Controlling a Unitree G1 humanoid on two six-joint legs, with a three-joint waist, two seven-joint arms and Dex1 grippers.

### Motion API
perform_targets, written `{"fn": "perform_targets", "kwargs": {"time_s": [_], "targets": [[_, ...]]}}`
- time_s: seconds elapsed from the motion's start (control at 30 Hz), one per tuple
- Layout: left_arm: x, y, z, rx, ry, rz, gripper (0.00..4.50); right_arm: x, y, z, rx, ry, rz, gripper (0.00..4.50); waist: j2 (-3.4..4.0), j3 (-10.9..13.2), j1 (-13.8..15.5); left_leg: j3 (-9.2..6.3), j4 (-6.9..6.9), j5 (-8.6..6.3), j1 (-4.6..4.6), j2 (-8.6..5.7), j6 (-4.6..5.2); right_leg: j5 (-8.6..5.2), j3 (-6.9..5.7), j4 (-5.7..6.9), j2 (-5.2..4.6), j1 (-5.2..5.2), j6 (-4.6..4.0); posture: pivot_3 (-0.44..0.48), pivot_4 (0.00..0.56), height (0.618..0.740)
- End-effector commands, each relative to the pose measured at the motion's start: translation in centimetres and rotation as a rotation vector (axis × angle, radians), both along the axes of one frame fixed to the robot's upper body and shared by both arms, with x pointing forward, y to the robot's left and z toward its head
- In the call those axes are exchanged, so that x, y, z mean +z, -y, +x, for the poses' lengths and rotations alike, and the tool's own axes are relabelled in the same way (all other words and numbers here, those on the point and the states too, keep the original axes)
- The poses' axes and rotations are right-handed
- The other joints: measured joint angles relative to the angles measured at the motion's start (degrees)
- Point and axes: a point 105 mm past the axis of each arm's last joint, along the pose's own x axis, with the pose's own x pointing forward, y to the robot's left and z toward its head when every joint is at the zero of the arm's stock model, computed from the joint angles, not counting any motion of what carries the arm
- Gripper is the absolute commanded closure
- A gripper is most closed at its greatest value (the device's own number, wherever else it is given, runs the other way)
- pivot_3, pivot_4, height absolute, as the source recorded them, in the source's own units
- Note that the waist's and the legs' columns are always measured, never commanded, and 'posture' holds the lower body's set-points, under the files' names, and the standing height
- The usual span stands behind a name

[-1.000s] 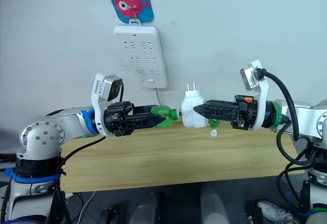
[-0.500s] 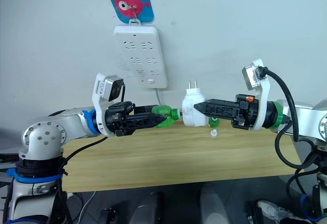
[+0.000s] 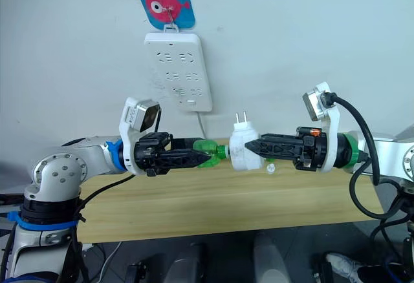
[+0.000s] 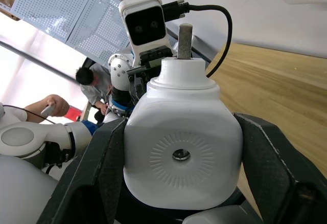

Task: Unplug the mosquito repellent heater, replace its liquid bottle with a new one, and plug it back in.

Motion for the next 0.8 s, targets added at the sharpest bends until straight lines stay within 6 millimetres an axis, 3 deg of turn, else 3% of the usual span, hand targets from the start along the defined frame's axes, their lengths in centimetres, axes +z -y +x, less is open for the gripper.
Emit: {"fn": "perform_targets", "kwargs": {"time_s": [0.03, 0.27, 0.6, 0.8], "targets": [[0.7, 0.3, -0.4, -0.017, 0.045, -0.01, 2.24, 0.9, -0.7, -1.3, 0.076, 0.032, 0.022, 1.63, 0.0, 0.0, 0.0, 0.0, 0.0, 0.0, 0.0, 0.0, 0.0, 0.0, 0.0, 0.0, 0.0, 0.0, 0.0, -0.157, 0.186, 0.734], [1.3, 0.8, -1.4, -0.074, 0.036, -0.037, 2.24, 0.7, -0.5, -0.8, 0.045, 0.023, 0.012, 1.63, 0.0, 0.0, 0.0, 0.0, 0.0, 0.0, 0.0, 0.0, 0.0, 0.0, 0.0, 0.0, 0.0, 0.0, 0.0, -0.157, 0.186, 0.734], [1.4, 0.4, -0.1, 0.004, 0.039, -0.041, 2.24, 0.6, -0.2, -0.7, 0.04, 0.018, 0.002, 1.63, 0.0, 0.0, 0.0, 0.0, 0.01, 0.0, 0.0, 0.0, 0.0, 0.0, 0.0, 0.01, 0.0, 0.0, 0.0, -0.159, 0.187, 0.734], [1.6, 0.4, -0.3, -0.008, 0.023, -0.068, 2.24, 0.7, -0.1, -0.5, 0.028, 0.017, 0.005, 1.63, 0.0, 0.0, 0.0, 0.0, 0.01, 0.0, 0.0, 0.0, 0.0, 0.0, 0.0, 0.01, 0.0, 0.0, 0.0, -0.161, 0.188, 0.734]]}}
